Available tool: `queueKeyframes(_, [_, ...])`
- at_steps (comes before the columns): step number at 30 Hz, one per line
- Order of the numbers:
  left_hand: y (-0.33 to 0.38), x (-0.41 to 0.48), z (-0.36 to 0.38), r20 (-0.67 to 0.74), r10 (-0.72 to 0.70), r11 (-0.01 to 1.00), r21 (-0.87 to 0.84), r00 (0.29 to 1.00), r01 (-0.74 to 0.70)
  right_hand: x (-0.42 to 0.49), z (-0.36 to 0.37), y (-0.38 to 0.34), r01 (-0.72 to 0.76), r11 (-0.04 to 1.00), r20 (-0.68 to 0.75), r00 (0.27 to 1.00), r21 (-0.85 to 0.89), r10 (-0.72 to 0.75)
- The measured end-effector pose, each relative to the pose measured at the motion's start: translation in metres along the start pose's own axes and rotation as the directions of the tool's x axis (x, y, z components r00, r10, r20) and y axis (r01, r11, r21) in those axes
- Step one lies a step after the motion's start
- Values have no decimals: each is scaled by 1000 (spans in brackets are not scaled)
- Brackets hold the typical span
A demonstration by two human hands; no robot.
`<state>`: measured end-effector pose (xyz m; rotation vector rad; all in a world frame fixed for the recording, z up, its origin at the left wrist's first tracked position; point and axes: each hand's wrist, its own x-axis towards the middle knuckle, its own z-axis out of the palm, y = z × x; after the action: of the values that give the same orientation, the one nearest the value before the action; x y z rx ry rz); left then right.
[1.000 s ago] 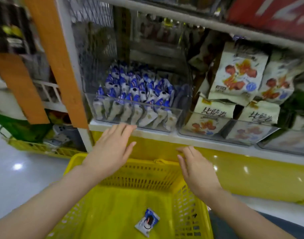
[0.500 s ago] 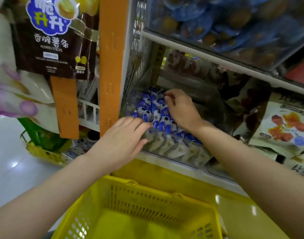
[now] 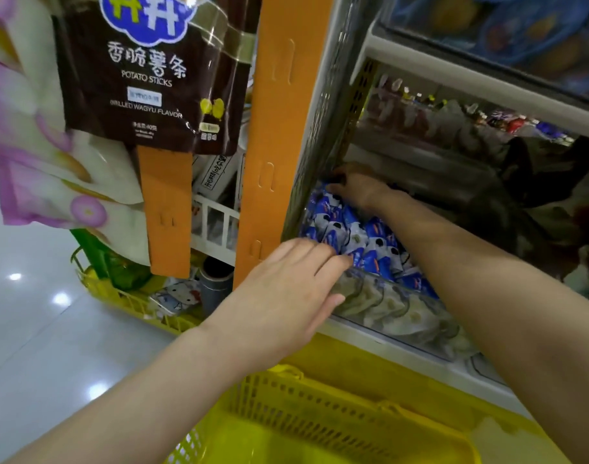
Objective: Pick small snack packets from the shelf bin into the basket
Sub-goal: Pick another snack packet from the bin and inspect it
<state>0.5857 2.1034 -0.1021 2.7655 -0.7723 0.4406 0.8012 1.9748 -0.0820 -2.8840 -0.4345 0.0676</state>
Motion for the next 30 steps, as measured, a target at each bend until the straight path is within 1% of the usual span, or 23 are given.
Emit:
queueKeyframes(3, [0, -1, 2, -18, 13, 1000, 12, 1000, -13, 6, 2, -1, -48, 999, -6, 999, 8, 48])
queueKeyframes(4, [0, 0, 2, -22, 16, 1000, 13, 1000, -16, 6, 2, -1, -48, 999, -30, 998, 7, 48])
queueKeyframes(8, [1, 0, 2, -26, 20, 1000, 9, 999, -20, -4, -3, -2, -10, 1000, -209, 978, 26, 15])
queueKeyframes(10, [1, 0, 3, -19, 6, 1000, -14, 1000, -7, -16, -9, -1, 24, 990, -363, 932, 140, 28])
queueKeyframes(12, [3, 0, 4, -44, -15, 1000, -28, 999, 14, -35, -18, 0, 100, 955, -506, 861, 279, 58])
queueKeyframes(14, [7, 1, 5, -80, -34, 999, -36, 996, 31, -59, -27, 0, 164, 935, -597, 800, 313, 60])
queueKeyframes(16, [14, 0, 3, -95, -89, 989, -124, 991, 77, -88, -36, -2, 232, 900, -647, 759, 368, 69])
queueKeyframes(18, [25, -6, 1, -114, -186, 939, -314, 976, 142, -120, -39, -2, 312, 839, -653, 755, 445, 65])
queueKeyframes(19, [32, -9, 0, -128, -243, 897, -408, 962, 173, -137, -40, -2, 339, 806, -641, 765, 484, 63])
queueKeyframes(20, [38, -12, 0, -125, -313, 834, -510, 941, 210, -155, -39, -2, 363, 773, -627, 777, 521, 58])
queueKeyframes(21, [44, -14, 1, -95, -402, 729, -636, 911, 255, -171, -36, -1, 387, 741, -613, 789, 549, 41])
queueKeyframes(22, [49, -17, -1, 9, -490, 545, -777, 872, 314, -188, -32, -1, 407, 716, -600, 800, 567, 20])
queueKeyframes(23, [55, -19, -3, 176, -531, 285, -884, 829, 370, -204, -27, -1, 416, 700, -584, 812, 581, 1])
queueKeyframes(24, [59, -21, -5, 336, -509, 45, -909, 793, 414, -219, -19, -2, 414, 681, -557, 831, 604, -12])
queueKeyframes(25, [64, -24, -4, 437, -459, -77, -887, 774, 456, -232, -11, -3, 401, 652, -516, 856, 643, -18])
queueKeyframes(26, [70, -29, -3, 482, -409, -117, -870, 775, 479, -244, -1, -4, 382, 612, -467, 884, 692, -25])
queueKeyframes(28, [81, -38, 1, 496, -347, -150, -867, 796, 475, -263, 17, -5, 331, 533, -366, 930, 779, -44])
queueKeyframes(29, [85, -42, 2, 492, -347, -145, -869, 798, 473, -270, 25, -6, 298, 504, -318, 947, 811, -48])
queueKeyframes(30, [88, -44, 6, 484, -374, -108, -870, 791, 482, -275, 32, -6, 261, 482, -273, 961, 836, -46])
